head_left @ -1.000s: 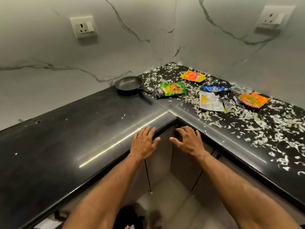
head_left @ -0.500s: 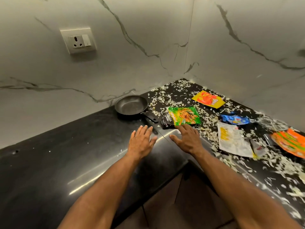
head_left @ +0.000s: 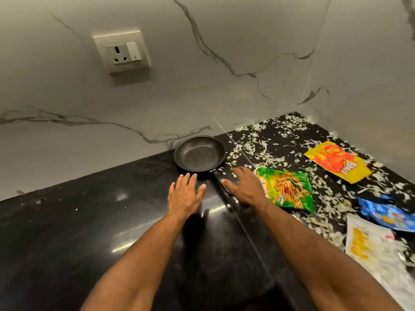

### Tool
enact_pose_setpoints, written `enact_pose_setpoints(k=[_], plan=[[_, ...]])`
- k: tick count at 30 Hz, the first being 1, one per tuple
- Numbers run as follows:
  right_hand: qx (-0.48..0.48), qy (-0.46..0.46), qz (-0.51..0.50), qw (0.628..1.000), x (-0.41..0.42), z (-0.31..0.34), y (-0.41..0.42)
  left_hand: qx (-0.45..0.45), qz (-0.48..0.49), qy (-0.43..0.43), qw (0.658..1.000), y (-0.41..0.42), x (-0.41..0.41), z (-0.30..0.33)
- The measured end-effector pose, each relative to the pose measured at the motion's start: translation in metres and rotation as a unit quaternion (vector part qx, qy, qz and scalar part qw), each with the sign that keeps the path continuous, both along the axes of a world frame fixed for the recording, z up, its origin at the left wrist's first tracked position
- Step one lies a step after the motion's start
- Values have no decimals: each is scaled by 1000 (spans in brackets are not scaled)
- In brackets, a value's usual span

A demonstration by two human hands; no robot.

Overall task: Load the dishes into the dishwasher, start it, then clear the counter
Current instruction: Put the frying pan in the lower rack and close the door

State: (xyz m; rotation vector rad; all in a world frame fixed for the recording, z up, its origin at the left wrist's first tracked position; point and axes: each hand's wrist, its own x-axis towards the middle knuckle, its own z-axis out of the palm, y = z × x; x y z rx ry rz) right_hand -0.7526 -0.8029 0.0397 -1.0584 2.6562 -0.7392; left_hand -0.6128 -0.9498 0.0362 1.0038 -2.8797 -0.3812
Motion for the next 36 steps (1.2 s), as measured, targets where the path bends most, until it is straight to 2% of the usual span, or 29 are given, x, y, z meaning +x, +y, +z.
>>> enact_pose_setpoints(k=[6, 11, 15, 20, 25, 33, 36], plan=[[11, -40, 8, 999, -19, -6, -34, 20, 67, 15, 997, -25, -19, -5], [43, -20, 5, 999, -31, -8, -60, 36, 93, 29, 995, -53, -42, -10], [98, -8, -41, 994, -31, -5, -77, 92, 161, 58, 981, -70, -64, -15], [159, -34, -66, 985, -25, -12, -91, 173, 264, 103, 943, -75, -103, -21], [135, -70, -78, 985, -24, -23, -96, 245, 366, 173, 881, -93, -128, -23], [92, -121, -66, 986, -18, -20, -75, 295, 398, 227, 838, -89, -118, -16], [77, -118, -68, 988, -13, -15, -55, 330, 413, 278, 802, -77, -110, -11]])
